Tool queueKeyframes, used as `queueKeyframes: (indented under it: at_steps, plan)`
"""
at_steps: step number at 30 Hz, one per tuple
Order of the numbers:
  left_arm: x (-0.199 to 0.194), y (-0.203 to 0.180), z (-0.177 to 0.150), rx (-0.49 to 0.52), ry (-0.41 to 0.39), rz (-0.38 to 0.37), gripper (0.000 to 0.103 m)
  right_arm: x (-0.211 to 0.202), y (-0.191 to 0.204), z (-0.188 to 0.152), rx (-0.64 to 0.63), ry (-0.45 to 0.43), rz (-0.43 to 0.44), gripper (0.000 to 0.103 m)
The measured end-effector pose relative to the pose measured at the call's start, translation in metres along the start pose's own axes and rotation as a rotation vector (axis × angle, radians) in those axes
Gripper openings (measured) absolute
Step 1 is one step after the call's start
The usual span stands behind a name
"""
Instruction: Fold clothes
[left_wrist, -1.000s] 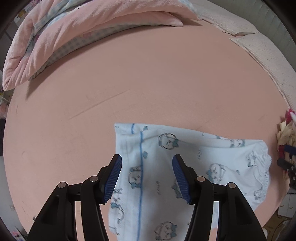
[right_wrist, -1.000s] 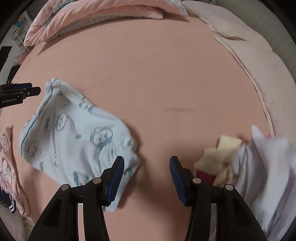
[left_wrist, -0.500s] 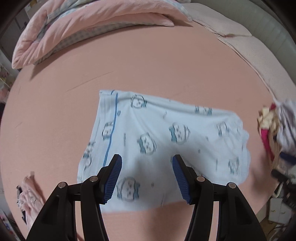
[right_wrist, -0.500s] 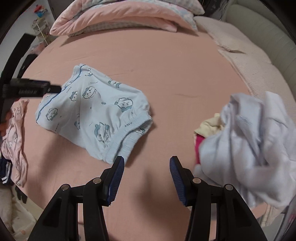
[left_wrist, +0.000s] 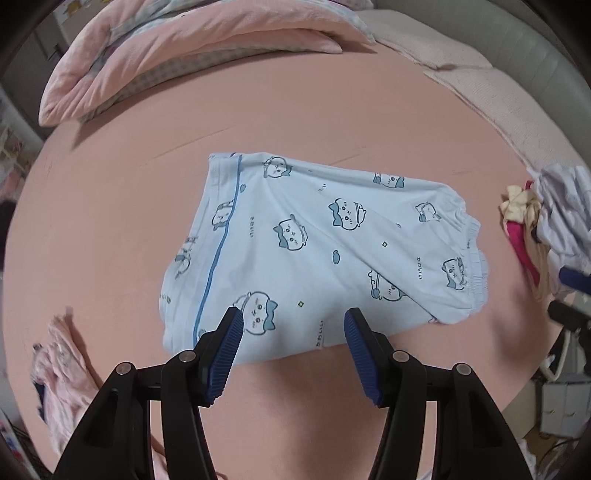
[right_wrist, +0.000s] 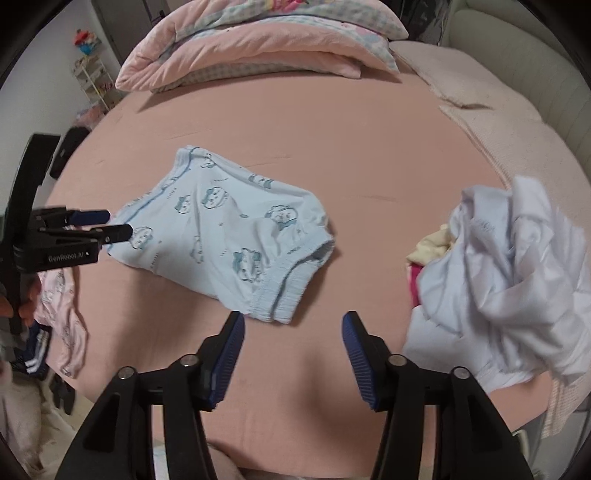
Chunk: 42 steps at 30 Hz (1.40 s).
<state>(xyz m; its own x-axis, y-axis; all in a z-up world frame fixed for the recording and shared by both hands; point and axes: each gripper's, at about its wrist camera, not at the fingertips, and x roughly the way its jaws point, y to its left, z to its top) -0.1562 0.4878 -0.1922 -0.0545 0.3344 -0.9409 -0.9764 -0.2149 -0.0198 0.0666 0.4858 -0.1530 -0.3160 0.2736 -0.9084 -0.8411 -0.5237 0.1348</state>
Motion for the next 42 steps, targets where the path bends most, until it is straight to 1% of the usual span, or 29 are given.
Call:
queueKeyframes:
  at_steps: [7, 10, 14, 18, 21, 25, 28, 30, 34, 38, 42]
  plan:
    - [0.005, 0.025, -0.021, -0.100, -0.013, -0.071, 0.054, 0.026, 0.005, -0.008, 0.077, 0.047, 0.075, 0.058]
    - [0.010, 0.034, -0.029, -0.135, -0.016, -0.095, 0.054, 0.036, 0.007, -0.010, 0.091, 0.067, 0.068, 0.058]
    - [0.021, 0.046, -0.039, -0.192, -0.013, -0.148, 0.054, 0.050, 0.006, -0.011, 0.127, 0.089, 0.073, 0.058]
    - [0.031, 0.056, -0.049, -0.235, -0.015, -0.182, 0.054, 0.062, 0.000, -0.014, 0.192, 0.109, 0.112, 0.058]
    - [0.038, 0.060, -0.053, -0.261, -0.010, -0.216, 0.054, 0.071, -0.007, -0.017, 0.241, 0.119, 0.120, 0.058]
    - [0.047, 0.067, -0.058, -0.327, -0.002, -0.274, 0.054, 0.081, -0.015, -0.022, 0.326, 0.124, 0.167, 0.058]
    - [0.054, 0.073, -0.062, -0.385, 0.004, -0.301, 0.054, 0.089, -0.014, -0.026, 0.352, 0.144, 0.187, 0.058]
    - [0.058, 0.077, -0.066, -0.423, 0.006, -0.326, 0.054, 0.092, -0.013, -0.028, 0.382, 0.142, 0.205, 0.058]
    - [0.065, 0.084, -0.075, -0.496, 0.008, -0.400, 0.054, 0.100, -0.014, -0.032, 0.445, 0.140, 0.247, 0.058]
    - [0.071, 0.085, -0.078, -0.521, -0.005, -0.460, 0.054, 0.110, -0.017, -0.035, 0.512, 0.136, 0.292, 0.058]
    - [0.077, 0.087, -0.080, -0.544, -0.024, -0.489, 0.054, 0.119, -0.024, -0.037, 0.603, 0.113, 0.360, 0.058]
